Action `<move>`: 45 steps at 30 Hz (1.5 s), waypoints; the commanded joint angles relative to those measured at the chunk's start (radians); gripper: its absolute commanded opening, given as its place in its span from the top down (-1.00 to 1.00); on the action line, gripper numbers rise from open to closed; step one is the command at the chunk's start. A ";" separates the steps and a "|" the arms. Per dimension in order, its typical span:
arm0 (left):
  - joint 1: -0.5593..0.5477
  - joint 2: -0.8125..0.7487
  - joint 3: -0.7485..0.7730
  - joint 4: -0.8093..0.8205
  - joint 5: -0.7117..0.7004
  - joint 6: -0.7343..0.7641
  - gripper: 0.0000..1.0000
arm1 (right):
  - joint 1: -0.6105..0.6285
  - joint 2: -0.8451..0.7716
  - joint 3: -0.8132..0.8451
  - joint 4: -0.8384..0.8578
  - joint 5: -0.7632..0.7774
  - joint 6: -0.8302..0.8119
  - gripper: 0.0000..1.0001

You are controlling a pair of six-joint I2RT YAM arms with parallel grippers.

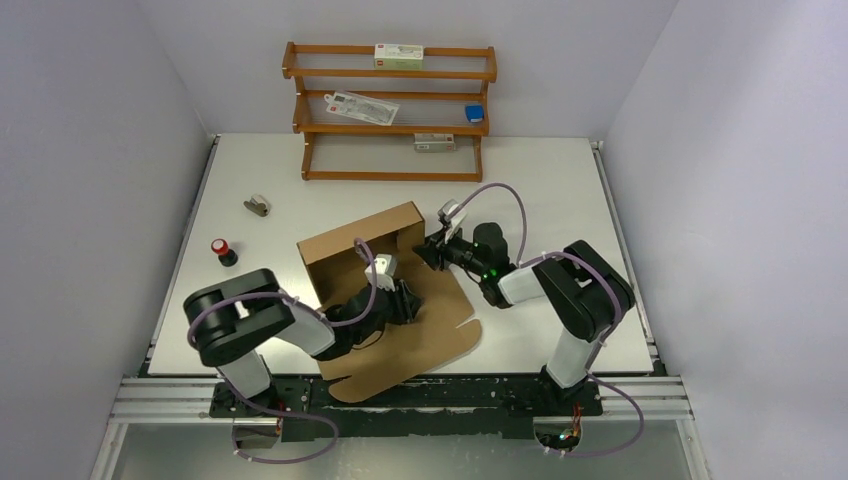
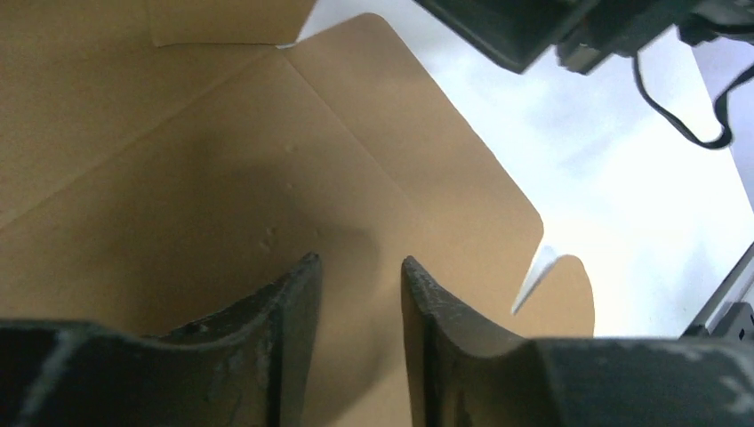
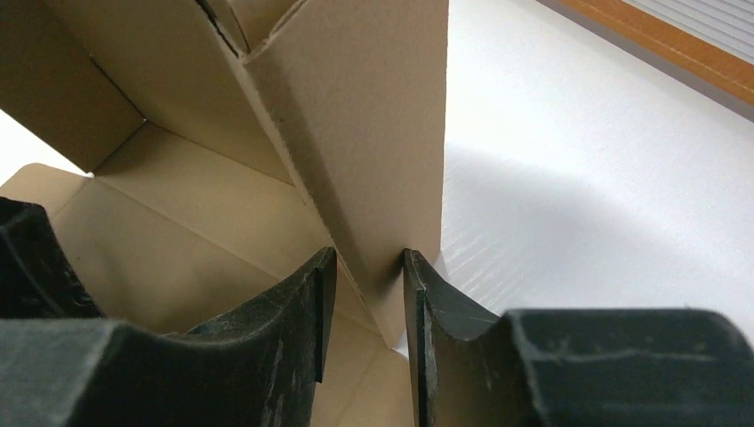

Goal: Fold the paper box

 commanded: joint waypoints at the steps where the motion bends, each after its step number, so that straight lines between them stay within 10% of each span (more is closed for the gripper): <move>1: -0.035 -0.120 -0.001 -0.130 0.008 0.027 0.05 | 0.019 0.031 -0.001 0.037 0.029 -0.024 0.27; 14: -0.138 -0.621 0.244 -0.808 -0.089 0.171 -0.32 | 0.021 0.046 -0.004 0.073 0.008 -0.025 0.25; 22: -0.107 -0.616 0.578 -1.178 -0.319 0.346 -0.72 | 0.021 0.052 -0.004 0.079 0.002 -0.025 0.24; 36: 0.492 -0.379 0.841 -1.193 0.346 0.399 -0.81 | 0.022 0.062 0.002 0.078 -0.011 -0.024 0.22; 45: 0.549 -0.145 1.015 -1.347 0.557 0.496 -0.71 | 0.024 0.086 0.022 0.109 -0.029 -0.018 0.19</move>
